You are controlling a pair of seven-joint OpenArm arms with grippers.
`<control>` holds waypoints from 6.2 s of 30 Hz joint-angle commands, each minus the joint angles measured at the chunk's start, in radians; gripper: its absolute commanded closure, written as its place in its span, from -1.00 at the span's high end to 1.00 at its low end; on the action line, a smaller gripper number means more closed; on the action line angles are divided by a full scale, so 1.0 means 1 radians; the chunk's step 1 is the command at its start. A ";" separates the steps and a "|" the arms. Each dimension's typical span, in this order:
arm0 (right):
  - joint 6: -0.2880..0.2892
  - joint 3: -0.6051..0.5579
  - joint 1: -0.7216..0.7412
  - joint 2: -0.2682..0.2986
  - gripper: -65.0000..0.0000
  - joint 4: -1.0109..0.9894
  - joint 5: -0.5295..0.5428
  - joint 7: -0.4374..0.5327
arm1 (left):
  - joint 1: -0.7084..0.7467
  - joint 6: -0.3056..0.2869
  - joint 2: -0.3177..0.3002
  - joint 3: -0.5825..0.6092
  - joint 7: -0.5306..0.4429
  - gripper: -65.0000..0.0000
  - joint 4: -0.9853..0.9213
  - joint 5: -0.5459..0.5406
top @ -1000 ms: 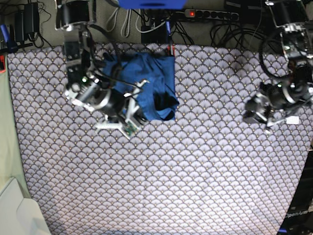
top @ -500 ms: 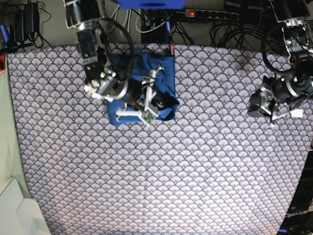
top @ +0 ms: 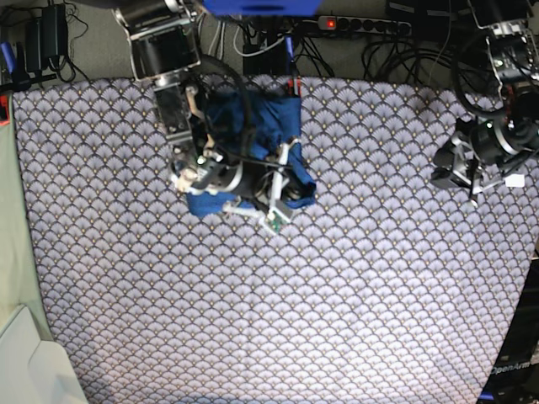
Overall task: Fold the T-shirt properly
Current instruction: 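Grasp the shirt's folded edge with the right gripper and adjust it, then move the left gripper to the shirt's side and press the edge, then grasp the folded blue shirt's side with the left gripper and lift it, then fold the held side over the shirt with the left gripper and release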
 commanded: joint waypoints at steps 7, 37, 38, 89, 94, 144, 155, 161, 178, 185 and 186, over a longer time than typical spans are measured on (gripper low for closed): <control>0.006 -0.009 -0.090 0.023 -0.92 0.288 0.014 0.019 | -0.016 0.033 -0.014 -0.005 0.016 -0.30 0.014 -0.066; 0.006 0.359 -0.258 0.204 -0.92 0.586 0.014 -0.092 | -0.254 0.033 0.189 0.427 0.254 -0.07 -0.266 -0.266; 0.006 0.362 -0.261 0.204 -0.92 0.586 0.014 -0.092 | -0.263 0.033 0.192 0.439 0.265 -0.07 -0.260 -0.266; 0.006 0.402 -0.252 0.243 -0.92 0.577 0.016 -0.082 | -0.368 0.033 0.175 0.976 -0.080 0.19 -0.363 0.301; 0.006 0.402 -0.250 0.243 -0.92 0.577 0.014 -0.081 | -0.369 0.033 0.170 1.024 -0.079 0.04 -0.375 0.302; 0.006 1.005 -0.241 0.243 -0.92 0.583 0.016 -0.081 | -0.665 0.033 0.350 1.538 0.072 -0.99 -0.409 1.151; 0.006 1.206 -0.241 0.243 -0.92 0.584 0.017 -0.081 | -0.845 0.033 0.374 1.952 -0.076 -0.99 -0.569 1.157; 0.006 1.243 -0.248 0.239 -0.92 0.584 0.014 -0.082 | -0.937 0.033 0.402 1.986 -0.134 -0.99 -0.581 1.149; 0.006 1.274 -0.296 0.236 -0.92 0.583 0.017 -0.081 | -0.982 0.033 0.509 1.986 -0.280 -0.99 -0.797 1.155; 0.006 1.272 -0.296 0.230 -0.92 0.580 0.019 -0.081 | -0.980 0.033 0.509 1.986 -0.369 -0.99 -0.863 1.155; 0.006 1.272 -0.296 0.227 -0.92 0.580 0.017 -0.081 | -0.980 0.033 0.509 1.986 -0.375 -0.99 -0.863 1.155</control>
